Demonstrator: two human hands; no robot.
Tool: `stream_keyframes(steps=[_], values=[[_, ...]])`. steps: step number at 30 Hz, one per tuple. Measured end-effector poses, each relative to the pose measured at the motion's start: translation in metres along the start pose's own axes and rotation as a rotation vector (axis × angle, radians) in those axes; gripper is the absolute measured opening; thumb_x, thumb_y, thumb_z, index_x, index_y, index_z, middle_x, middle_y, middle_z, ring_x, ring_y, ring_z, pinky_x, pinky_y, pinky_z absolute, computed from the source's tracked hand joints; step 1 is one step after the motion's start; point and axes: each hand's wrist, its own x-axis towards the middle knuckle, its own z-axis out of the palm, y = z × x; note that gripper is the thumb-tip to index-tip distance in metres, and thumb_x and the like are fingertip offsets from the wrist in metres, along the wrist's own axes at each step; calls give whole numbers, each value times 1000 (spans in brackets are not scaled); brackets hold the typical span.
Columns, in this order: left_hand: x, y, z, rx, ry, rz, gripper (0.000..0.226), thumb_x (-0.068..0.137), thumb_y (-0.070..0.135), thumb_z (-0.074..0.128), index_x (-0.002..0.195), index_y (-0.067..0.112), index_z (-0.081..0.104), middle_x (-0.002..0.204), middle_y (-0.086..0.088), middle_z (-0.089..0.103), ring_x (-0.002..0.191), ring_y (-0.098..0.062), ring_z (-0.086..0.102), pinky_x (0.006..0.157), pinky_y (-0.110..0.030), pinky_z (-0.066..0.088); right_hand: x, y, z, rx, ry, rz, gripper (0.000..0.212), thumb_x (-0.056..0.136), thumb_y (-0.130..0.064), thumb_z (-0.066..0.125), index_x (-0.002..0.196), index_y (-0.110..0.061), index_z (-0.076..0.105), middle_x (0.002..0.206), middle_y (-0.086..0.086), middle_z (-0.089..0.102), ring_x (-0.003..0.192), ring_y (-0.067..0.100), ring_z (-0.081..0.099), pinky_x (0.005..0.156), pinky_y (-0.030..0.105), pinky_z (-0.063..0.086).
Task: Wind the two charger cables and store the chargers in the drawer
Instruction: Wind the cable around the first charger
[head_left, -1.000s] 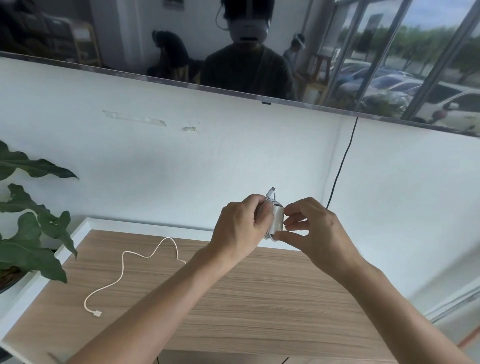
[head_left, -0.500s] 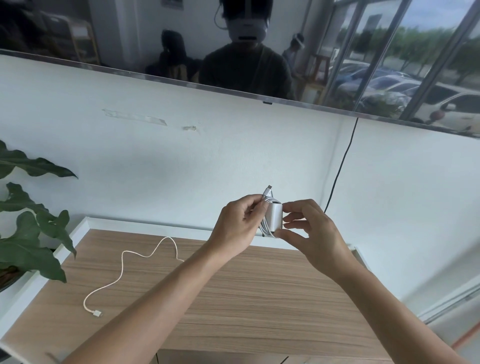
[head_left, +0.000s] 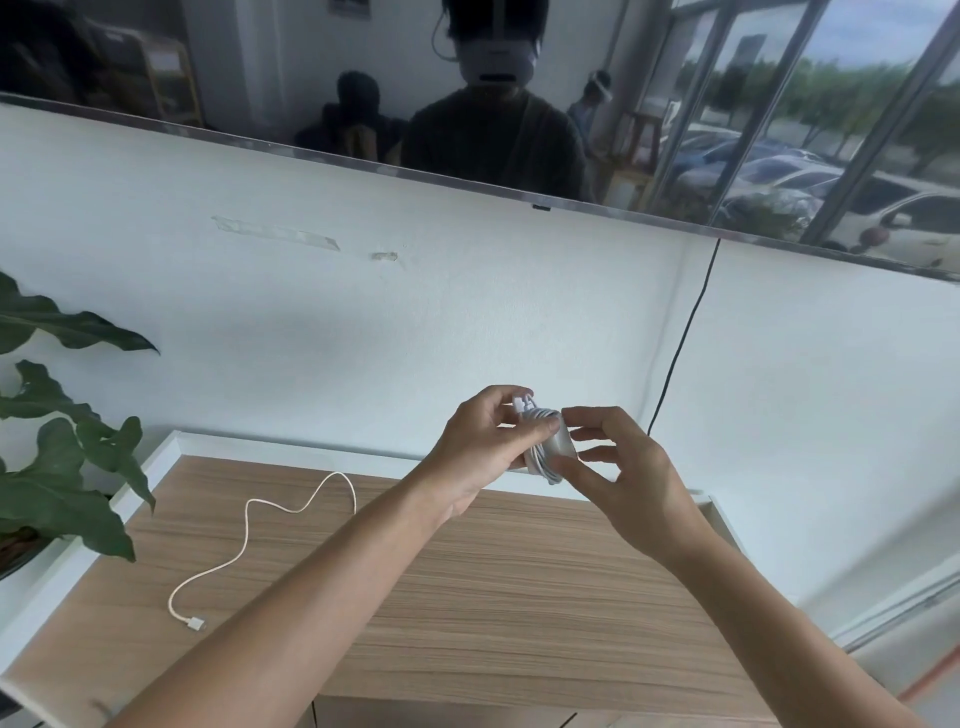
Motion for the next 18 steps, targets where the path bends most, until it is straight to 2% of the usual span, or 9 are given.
stream_keyframes(steps=[2, 4, 7, 10, 12, 16, 18], values=[[0, -2, -1, -15, 6, -16, 46, 86, 18, 84, 127, 15, 64, 121, -11, 71, 105, -22, 75, 88, -43, 65, -1, 3, 2, -41, -9, -23, 39, 90, -20, 77, 117, -43, 61, 121, -19, 65, 115, 1, 62, 90, 14, 52], [-1, -5, -1, -63, 7, -31, 44, 88, 16, 81, 128, 14, 64, 122, -10, 71, 101, -19, 75, 86, -41, 65, -1, 7, 4, -24, -3, -1, 36, 89, -23, 77, 123, -30, 66, 121, -17, 64, 115, 3, 64, 91, 16, 53], [-1, -10, -3, -135, 0, -46, 42, 92, 14, 77, 131, 17, 62, 117, -14, 70, 100, -24, 74, 91, -49, 63, -3, 14, 6, 45, 8, 33, 31, 89, -22, 77, 119, -17, 71, 117, -9, 66, 108, 11, 70, 90, 22, 57], [-1, -11, -4, -229, -6, -72, 40, 94, 13, 74, 132, 19, 62, 114, -16, 67, 94, -26, 72, 87, -47, 64, -7, 20, 7, 88, 1, 48, 28, 92, -21, 73, 120, -16, 74, 116, -7, 67, 100, 12, 73, 88, 19, 56], [-2, -11, -4, -279, -8, -85, 33, 95, 11, 72, 126, 18, 67, 111, -16, 63, 88, -24, 71, 78, -41, 64, -10, 22, 11, 93, 22, 62, 31, 94, -21, 71, 125, -18, 73, 118, -9, 68, 102, 8, 71, 86, 16, 52], [0, -20, -2, -324, 21, -121, 16, 94, 11, 73, 110, 13, 73, 109, -20, 61, 88, -28, 68, 72, -37, 63, -21, 27, 25, -8, 120, -5, 37, 96, -24, 66, 133, -18, 68, 121, -18, 69, 105, -1, 69, 84, 11, 49], [2, -26, -2, -328, 49, -133, 13, 94, 13, 73, 107, 12, 73, 108, -20, 62, 85, -27, 70, 71, -38, 63, -28, 32, 30, -25, 117, -32, 44, 96, -27, 65, 138, -16, 63, 127, -15, 68, 109, -3, 69, 89, 10, 50]])
